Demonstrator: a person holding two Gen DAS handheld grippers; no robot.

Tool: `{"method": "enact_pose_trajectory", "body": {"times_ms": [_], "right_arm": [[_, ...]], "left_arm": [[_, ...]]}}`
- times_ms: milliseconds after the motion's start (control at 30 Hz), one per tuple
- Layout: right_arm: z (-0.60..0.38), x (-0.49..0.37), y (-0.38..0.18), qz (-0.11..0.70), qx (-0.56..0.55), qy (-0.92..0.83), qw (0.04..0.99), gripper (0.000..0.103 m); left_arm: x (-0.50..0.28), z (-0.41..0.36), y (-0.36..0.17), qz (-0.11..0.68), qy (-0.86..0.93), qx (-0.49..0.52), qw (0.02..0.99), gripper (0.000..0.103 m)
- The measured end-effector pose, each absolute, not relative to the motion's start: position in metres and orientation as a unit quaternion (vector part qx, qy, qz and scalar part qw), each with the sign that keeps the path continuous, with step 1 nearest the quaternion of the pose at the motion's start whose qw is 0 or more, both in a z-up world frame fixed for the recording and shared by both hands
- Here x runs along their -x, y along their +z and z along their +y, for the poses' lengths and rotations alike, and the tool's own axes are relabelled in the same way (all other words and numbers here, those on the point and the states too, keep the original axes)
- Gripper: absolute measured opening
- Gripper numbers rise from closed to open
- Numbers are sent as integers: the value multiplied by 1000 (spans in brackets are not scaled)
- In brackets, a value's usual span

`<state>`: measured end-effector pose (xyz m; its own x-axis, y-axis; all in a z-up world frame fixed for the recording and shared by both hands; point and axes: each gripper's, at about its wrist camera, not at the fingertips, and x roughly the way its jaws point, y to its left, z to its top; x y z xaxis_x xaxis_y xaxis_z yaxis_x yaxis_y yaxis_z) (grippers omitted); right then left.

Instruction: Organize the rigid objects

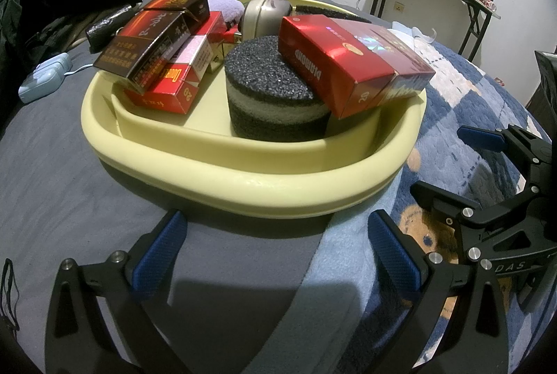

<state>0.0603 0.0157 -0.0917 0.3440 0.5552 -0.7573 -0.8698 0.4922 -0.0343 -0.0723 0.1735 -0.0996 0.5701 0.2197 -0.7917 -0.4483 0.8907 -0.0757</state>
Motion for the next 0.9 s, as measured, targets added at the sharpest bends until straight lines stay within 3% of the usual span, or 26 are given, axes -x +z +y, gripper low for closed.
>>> {"method": "enact_pose_trajectory", "body": {"times_ms": [900], "right_arm": [[15,-58,-92,352,224,452,788,103]], "left_arm": [[72,174,-100,423,191,135,876,103]]}}
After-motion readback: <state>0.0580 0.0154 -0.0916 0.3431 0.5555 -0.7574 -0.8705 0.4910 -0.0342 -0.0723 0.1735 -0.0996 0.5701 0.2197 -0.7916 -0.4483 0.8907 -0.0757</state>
